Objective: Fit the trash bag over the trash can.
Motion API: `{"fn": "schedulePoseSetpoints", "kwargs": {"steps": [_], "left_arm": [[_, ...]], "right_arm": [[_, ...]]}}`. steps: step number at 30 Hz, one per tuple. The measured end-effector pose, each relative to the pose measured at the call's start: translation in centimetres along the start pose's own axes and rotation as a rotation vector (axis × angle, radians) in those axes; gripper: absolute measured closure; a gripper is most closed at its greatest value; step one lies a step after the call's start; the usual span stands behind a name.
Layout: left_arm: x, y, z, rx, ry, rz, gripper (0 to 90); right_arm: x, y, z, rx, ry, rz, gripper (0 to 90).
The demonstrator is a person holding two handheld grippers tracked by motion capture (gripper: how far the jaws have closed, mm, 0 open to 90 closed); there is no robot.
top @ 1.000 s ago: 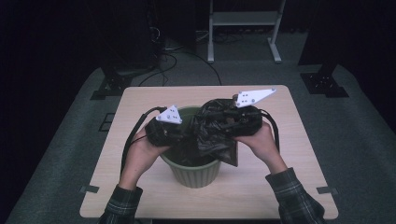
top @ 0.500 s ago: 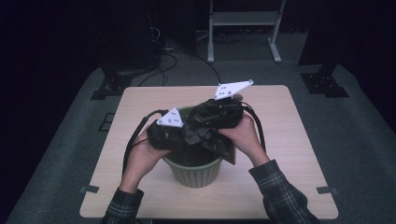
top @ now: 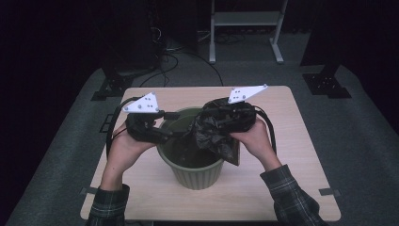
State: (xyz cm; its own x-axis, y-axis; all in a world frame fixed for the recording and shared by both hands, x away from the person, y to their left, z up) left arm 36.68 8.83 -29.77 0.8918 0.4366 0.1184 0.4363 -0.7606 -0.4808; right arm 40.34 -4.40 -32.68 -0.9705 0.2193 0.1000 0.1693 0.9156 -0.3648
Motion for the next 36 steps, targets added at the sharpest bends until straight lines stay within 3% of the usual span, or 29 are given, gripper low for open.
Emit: {"fn": "schedulePoseSetpoints", "kwargs": {"steps": [8,14,22,23,25,27,28,30,36], "left_arm": [[-0.4,2.3,-1.5,0.017,-0.007,0.04,43.7],[-0.4,3.2,-1.0,0.033,-0.01,0.033,48.8],[-0.7,4.5,-0.5,0.053,-0.01,0.053,51.0],[-0.9,4.5,-0.4,0.055,-0.004,0.061,54.1],[-1.2,4.7,-0.1,0.079,0.013,0.077,70.3],[-1.2,4.7,0.0,0.089,0.018,0.078,81.0],[-1.2,4.7,0.1,0.092,0.014,0.085,81.0],[-1.1,4.6,0.4,0.088,-0.001,0.089,89.9],[-0.7,4.2,1.0,0.082,-0.012,0.068,90.0]], "right_arm": [[0.1,0.0,-0.1,0.004,-0.009,0.006,52.0],[0.1,-0.5,-0.3,-0.016,-0.004,0.01,51.5],[0.5,-1.1,-1.1,-0.069,0.006,-0.013,50.2],[0.5,-1.1,-1.1,-0.071,0.009,-0.014,50.2],[0.5,-1.1,-1.2,-0.081,0.012,-0.017,50.2],[0.4,-1.3,-1.2,-0.085,0.012,-0.014,50.1],[0.4,-1.3,-1.2,-0.085,0.012,-0.014,50.1],[0.4,-1.8,-1.3,-0.098,0.016,-0.012,49.9],[0.5,-3.0,-1.3,-0.12,0.025,-0.009,48.4]]}}
Point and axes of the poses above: each handheld gripper's, and its own axes: y roughly forward along the jaws, z roughly out of its underside, x roughly to its left, the point moved 9 cm from there along y, roughly forward along the jaws, and after that the axes turned 6 degrees about -z, right-handed, at the moved point
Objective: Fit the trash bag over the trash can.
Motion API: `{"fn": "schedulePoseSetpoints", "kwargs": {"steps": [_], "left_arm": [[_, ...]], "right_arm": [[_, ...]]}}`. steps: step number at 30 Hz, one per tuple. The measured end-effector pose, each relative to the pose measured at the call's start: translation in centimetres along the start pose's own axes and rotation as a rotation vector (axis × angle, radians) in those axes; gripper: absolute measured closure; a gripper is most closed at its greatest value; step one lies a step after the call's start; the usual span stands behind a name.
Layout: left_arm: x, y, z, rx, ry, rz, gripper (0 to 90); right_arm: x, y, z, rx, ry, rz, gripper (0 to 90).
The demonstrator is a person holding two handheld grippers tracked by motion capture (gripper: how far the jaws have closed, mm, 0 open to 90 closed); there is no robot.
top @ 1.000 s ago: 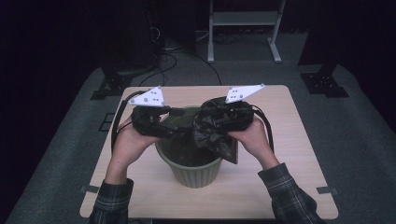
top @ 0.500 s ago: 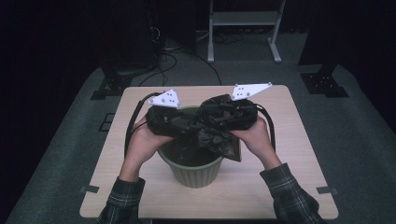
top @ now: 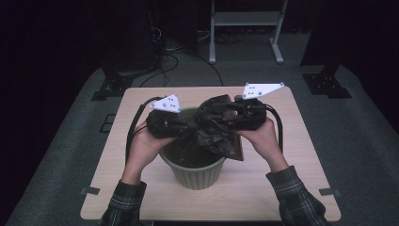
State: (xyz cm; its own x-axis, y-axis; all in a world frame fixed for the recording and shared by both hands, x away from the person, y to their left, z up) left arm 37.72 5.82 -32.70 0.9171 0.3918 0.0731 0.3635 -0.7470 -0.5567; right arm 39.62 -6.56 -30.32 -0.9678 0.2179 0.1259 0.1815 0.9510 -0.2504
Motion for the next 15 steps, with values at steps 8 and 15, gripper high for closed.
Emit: {"fn": "schedulePoseSetpoints", "kwargs": {"steps": [8,15], "left_arm": [[0.5,-1.8,1.5,-0.033,-0.003,-0.028,90.0],[-0.1,-2.1,2.1,-0.031,0.006,-0.027,90.0]], "right_arm": [[-0.6,-2.9,0.8,0.004,0.022,0.067,46.7],[-1.8,-1.9,1.4,0.002,0.068,0.08,46.0]]}}
Point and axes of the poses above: each handheld gripper's, and its own axes: y roughly forward along the jaws, z roughly out of its underside, x roughly to its left, the point moved 9 cm from there along y, roughly forward along the jaws, and after that the axes turned 6 degrees about -z, right-handed, at the moved point
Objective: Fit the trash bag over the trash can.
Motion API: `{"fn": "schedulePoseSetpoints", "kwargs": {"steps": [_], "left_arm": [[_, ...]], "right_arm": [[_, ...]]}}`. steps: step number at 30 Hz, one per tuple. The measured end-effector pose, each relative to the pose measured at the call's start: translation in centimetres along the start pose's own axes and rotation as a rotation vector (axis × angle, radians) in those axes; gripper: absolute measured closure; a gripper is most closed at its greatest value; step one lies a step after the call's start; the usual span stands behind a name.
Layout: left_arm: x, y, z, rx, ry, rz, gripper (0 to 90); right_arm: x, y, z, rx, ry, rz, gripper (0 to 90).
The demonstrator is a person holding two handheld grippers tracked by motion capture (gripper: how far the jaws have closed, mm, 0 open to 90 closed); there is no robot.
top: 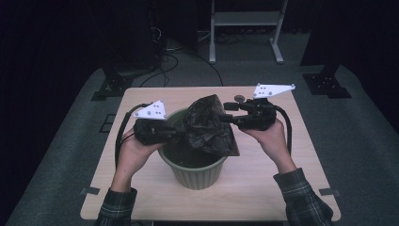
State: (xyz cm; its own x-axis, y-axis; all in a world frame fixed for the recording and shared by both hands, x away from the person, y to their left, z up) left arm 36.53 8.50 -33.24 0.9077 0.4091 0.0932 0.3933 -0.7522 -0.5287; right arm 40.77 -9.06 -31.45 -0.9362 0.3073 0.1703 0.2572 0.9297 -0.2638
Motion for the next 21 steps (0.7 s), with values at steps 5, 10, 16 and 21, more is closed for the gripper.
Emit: {"fn": "schedulePoseSetpoints", "kwargs": {"steps": [5,10,16,21], "left_arm": [[-0.2,0.0,0.1,0.001,0.002,0.006,90.0],[-0.3,-0.1,0.2,-0.012,-0.001,0.011,90.0],[0.5,-0.8,0.8,-0.016,-0.016,-0.017,90.0],[1.6,-2.4,1.7,-0.036,-0.048,-0.058,90.0]], "right_arm": [[-1.1,1.5,0.1,-0.008,0.048,0.024,44.5],[-2.3,3.7,0.8,0.038,0.103,0.027,64.3],[-1.6,3.8,1.3,0.069,0.043,0.012,90.0],[-0.1,1.6,1.4,0.083,-0.013,0.024,90.0]]}}
Point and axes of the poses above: each handheld gripper's, and its own axes: y roughly forward along the jaws, z roughly out of its underside, x roughly to its left, the point moved 9 cm from there along y, roughly forward along the jaws, and after that the axes turned 6 degrees about -z, right-handed, at the moved point
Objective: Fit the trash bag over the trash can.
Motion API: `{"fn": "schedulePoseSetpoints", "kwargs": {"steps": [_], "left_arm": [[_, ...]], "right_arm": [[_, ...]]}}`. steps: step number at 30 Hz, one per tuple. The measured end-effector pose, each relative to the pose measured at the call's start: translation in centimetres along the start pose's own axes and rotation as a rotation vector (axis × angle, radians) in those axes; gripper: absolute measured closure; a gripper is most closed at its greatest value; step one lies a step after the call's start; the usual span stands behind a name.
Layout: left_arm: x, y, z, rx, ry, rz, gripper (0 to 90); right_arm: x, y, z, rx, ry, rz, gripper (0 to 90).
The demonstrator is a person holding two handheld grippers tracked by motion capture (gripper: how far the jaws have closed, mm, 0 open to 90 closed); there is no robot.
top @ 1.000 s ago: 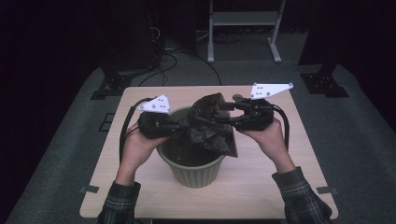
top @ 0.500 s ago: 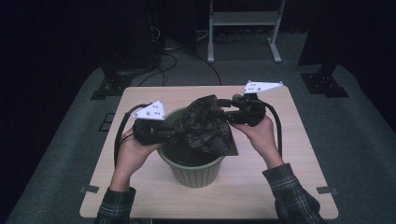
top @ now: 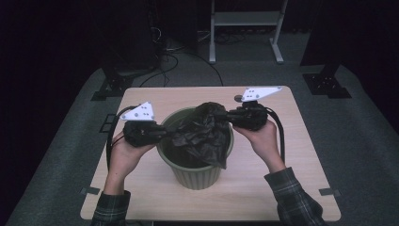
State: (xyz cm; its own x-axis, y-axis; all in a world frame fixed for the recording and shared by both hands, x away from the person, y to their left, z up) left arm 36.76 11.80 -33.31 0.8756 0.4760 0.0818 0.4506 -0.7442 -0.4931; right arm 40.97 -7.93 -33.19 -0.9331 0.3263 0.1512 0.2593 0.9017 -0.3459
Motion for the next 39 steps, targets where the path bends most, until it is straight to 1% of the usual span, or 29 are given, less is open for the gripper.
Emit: {"fn": "schedulePoseSetpoints", "kwargs": {"steps": [2,3,4,5,6,7,9,12,13,14,15,17,18,20,21,23,25,26,27,28,29,30,31,32,34,35,36,37,39], "left_arm": [[0.5,-0.7,0.5,-0.002,-0.012,-0.02,90.0],[1.1,-1.3,1.0,0.001,-0.023,-0.046,90.0],[1.1,-1.3,1.0,0.001,-0.023,-0.046,90.0],[1.6,-2.1,1.6,-0.006,-0.038,-0.07,90.0],[1.6,-2.1,1.6,-0.006,-0.038,-0.07,90.0],[2.0,-2.9,2.2,-0.013,-0.059,-0.094,90.0],[2.4,-3.7,2.9,-0.019,-0.074,-0.116,90.0],[2.6,-4.4,3.4,-0.024,-0.084,-0.121,90.0],[2.5,-4.9,3.5,-0.041,-0.09,-0.111,89.8],[2.5,-4.9,3.5,-0.041,-0.09,-0.111,79.6],[2.6,-5.1,3.2,-0.065,-0.096,-0.12,79.6],[2.6,-5.8,1.7,-0.108,-0.087,-0.148,59.3],[2.6,-5.8,1.7,-0.108,-0.087,-0.148,54.1],[2.5,-6.3,-0.4,-0.139,-0.057,-0.162,50.3],[2.5,-6.3,-0.4,-0.139,-0.057,-0.162,49.6],[2.4,-6.2,-1.7,-0.149,-0.038,-0.156,49.6],[2.3,-5.5,-3.4,-0.145,-0.006,-0.149,49.2],[2.2,-4.3,-4.7,-0.142,0.013,-0.125,49.0],[2.2,-4.3,-4.7,-0.142,0.013,-0.125,48.8],[2.1,-3.5,-5.3,-0.135,0.019,-0.113,48.8],[1.8,-1.9,-6.2,-0.123,0.035,-0.086,48.5],[1.8,-1.9,-6.2,-0.123,0.035,-0.086,48.4],[1.3,-0.3,-6.9,-0.108,0.046,-0.057,48.3],[1.3,-0.3,-6.9,-0.108,0.046,-0.057,48.0],[0.7,1.8,-7.4,-0.089,0.059,-0.023,47.4],[0.7,1.8,-7.4,-0.089,0.059,-0.023,46.9],[0.3,2.9,-7.4,-0.069,0.067,0.001,46.8],[0.3,2.9,-7.4,-0.069,0.067,0.001,46.9],[-0.2,4.1,-7.1,-0.038,0.079,0.019,46.8]], "right_arm": [[0.5,-1.1,0.2,0.006,-0.017,-0.001,90.0],[0.9,-2.1,0.5,0.009,-0.029,0.004,90.0],[1.1,-2.6,0.7,0.011,-0.03,0.001,90.0],[1.3,-3.1,0.9,0.008,-0.032,0.0,90.0],[1.3,-3.1,0.9,0.008,-0.032,0.0,90.0],[1.6,-4.0,1.3,0.008,-0.039,0.008,90.0],[1.7,-4.7,1.7,0.003,-0.042,0.018,90.0],[1.7,-5.2,1.9,0.003,-0.039,0.025,90.0],[1.8,-5.3,2.1,0.008,-0.044,0.017,90.0],[1.9,-5.1,2.2,0.011,-0.051,0.013,90.0],[1.9,-5.1,2.2,0.011,-0.051,0.013,90.0],[2.3,-4.6,2.1,0.022,-0.064,-0.004,90.0],[2.3,-4.6,2.1,0.022,-0.064,-0.004,90.0],[2.5,-3.9,2.2,0.028,-0.073,-0.019,90.0],[2.6,-3.7,2.2,0.03,-0.074,-0.024,90.0],[2.6,-3.6,2.2,0.032,-0.078,-0.023,90.0],[2.7,-3.4,2.1,0.032,-0.08,-0.03,90.0],[2.7,-3.4,2.1,0.027,-0.082,-0.032,90.0],[2.7,-3.4,2.1,0.027,-0.082,-0.032,90.0],[2.6,-3.4,2.0,0.025,-0.082,-0.033,90.0],[2.6,-3.4,1.9,0.022,-0.079,-0.036,90.0],[2.6,-3.4,1.9,0.022,-0.079,-0.036,90.0],[2.7,-3.3,1.7,0.016,-0.084,-0.039,90.0],[2.7,-3.3,1.7,0.016,-0.084,-0.039,90.0],[2.7,-3.1,1.3,0.007,-0.092,-0.044,90.0],[2.7,-3.1,1.3,0.007,-0.092,-0.044,90.0],[2.7,-3.0,1.1,0.004,-0.091,-0.046,90.0],[2.7,-3.0,1.1,0.004,-0.091,-0.046,90.0],[2.8,-2.9,0.8,-0.005,-0.092,-0.05,90.0]]}}
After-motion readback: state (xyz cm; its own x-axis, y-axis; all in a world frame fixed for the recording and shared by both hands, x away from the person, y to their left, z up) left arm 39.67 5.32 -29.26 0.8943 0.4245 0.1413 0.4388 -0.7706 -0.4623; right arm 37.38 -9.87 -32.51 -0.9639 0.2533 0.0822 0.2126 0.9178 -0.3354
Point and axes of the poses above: each handheld gripper's, and its own axes: y roughly forward along the jaws, z roughly out of its underside, x roughly to its left, the point moved 9 cm from there along y, roughly forward along the jaws, and after that the axes turned 6 degrees about -z, right-handed, at the moved point
